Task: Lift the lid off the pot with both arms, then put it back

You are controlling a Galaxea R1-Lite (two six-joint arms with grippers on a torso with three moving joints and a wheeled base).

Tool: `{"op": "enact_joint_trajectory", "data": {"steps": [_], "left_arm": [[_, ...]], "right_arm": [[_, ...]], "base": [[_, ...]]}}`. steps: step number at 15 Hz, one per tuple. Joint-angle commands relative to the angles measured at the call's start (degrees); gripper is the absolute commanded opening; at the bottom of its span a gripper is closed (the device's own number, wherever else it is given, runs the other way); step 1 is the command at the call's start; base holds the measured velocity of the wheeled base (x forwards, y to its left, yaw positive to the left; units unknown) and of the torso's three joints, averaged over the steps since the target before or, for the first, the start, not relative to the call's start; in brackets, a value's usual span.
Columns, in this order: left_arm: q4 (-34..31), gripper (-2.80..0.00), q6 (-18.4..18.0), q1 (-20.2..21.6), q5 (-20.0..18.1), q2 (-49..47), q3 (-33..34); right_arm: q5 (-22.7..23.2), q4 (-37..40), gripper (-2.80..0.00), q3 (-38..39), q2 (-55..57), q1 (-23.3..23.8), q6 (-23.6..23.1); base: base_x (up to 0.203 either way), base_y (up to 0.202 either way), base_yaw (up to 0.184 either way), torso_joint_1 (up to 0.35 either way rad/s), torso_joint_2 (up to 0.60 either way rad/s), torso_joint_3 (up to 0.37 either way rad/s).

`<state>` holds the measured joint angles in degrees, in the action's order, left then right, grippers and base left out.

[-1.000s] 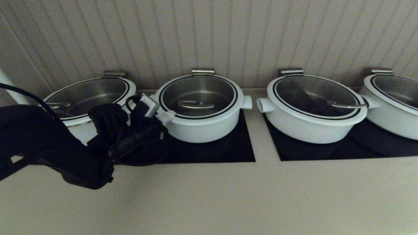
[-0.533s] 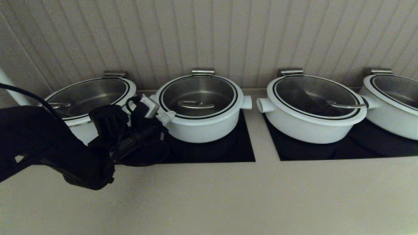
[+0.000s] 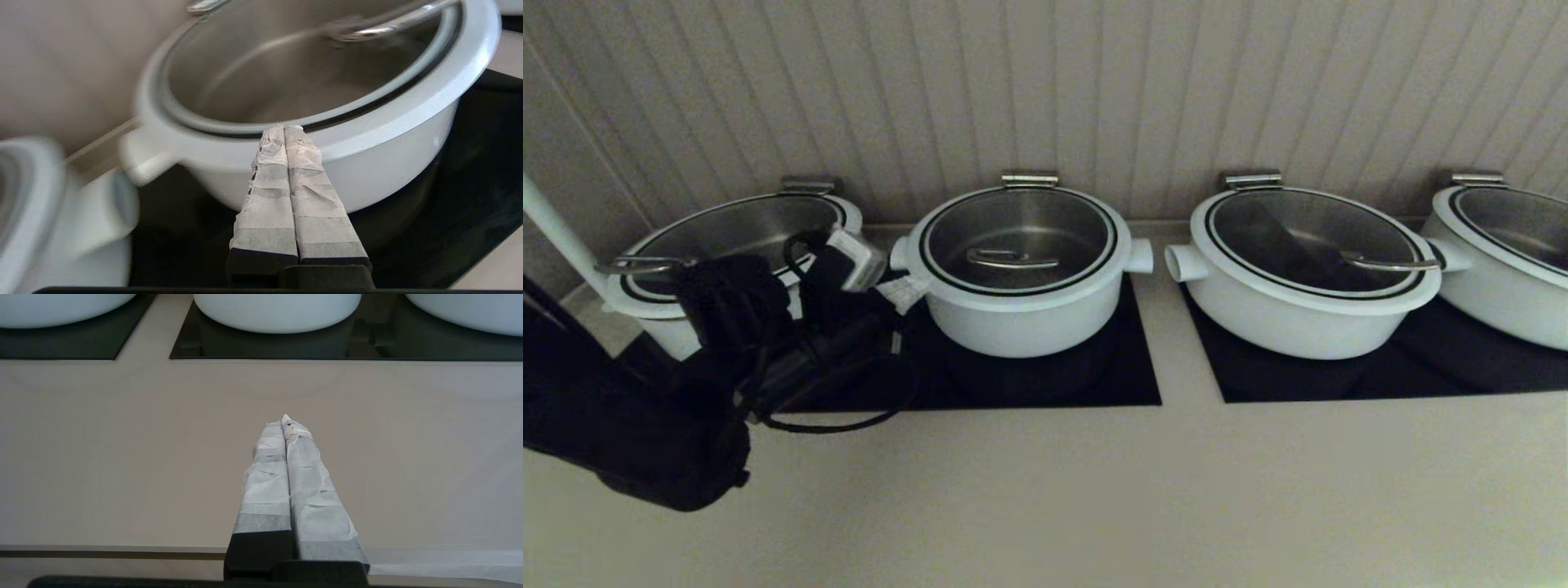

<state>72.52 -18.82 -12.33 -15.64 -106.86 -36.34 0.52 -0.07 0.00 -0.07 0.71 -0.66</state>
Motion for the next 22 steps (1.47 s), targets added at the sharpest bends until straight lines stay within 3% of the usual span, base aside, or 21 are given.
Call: {"op": "enact_joint_trajectory", "data": {"steps": [1,5,10,13,15,18,20,22], "left_arm": [[0.6,-2.8,0.0,1.0,2.1,7.0,3.9],[0.1,-2.8,0.1,4.5,4.2,13.0,10.9],[-4.5,-2.8,0.0,7.1,15.2,23.0,22.9],[-7.8,-2.8,0.8,7.9,20.4,31.4,34.6],[-15.7,-2.8,4.4,8.9,23.6,39.5,36.2],[-35.2,-2.8,7.5,9.4,25.8,57.9,36.3],[-51.0,-2.8,8.1,9.5,25.5,74.6,35.4],[-68.2,-2.8,9.0,10.2,22.4,88.2,33.2]], "right_arm": [[0.0,0.0,-2.8,0.0,0.1,0.0,0.0],[0.0,-0.1,-2.8,0.0,0.1,0.0,0.0],[0.0,0.0,-2.8,0.0,0.1,0.0,0.0],[0.0,0.0,-2.8,0.0,0.1,0.0,0.0],[0.0,0.0,-2.8,0.0,0.1,0.0,0.0],[0.0,0.0,-2.8,0.0,0.1,0.0,0.0],[0.0,0.0,-2.8,0.0,0.1,0.0,0.0],[0.0,0.0,-2.8,0.0,0.1,0.0,0.0]], "base": [[0.0,0.0,0.0,0.0,0.0,0.0],[0.0,0.0,0.0,0.0,0.0,0.0],[0.0,0.0,0.0,0.0,0.0,0.0],[0.0,0.0,0.0,0.0,0.0,0.0],[0.0,0.0,0.0,0.0,0.0,0.0],[0.0,0.0,0.0,0.0,0.0,0.0],[0.0,0.0,0.0,0.0,0.0,0.0],[0.0,0.0,0.0,0.0,0.0,0.0]]}}
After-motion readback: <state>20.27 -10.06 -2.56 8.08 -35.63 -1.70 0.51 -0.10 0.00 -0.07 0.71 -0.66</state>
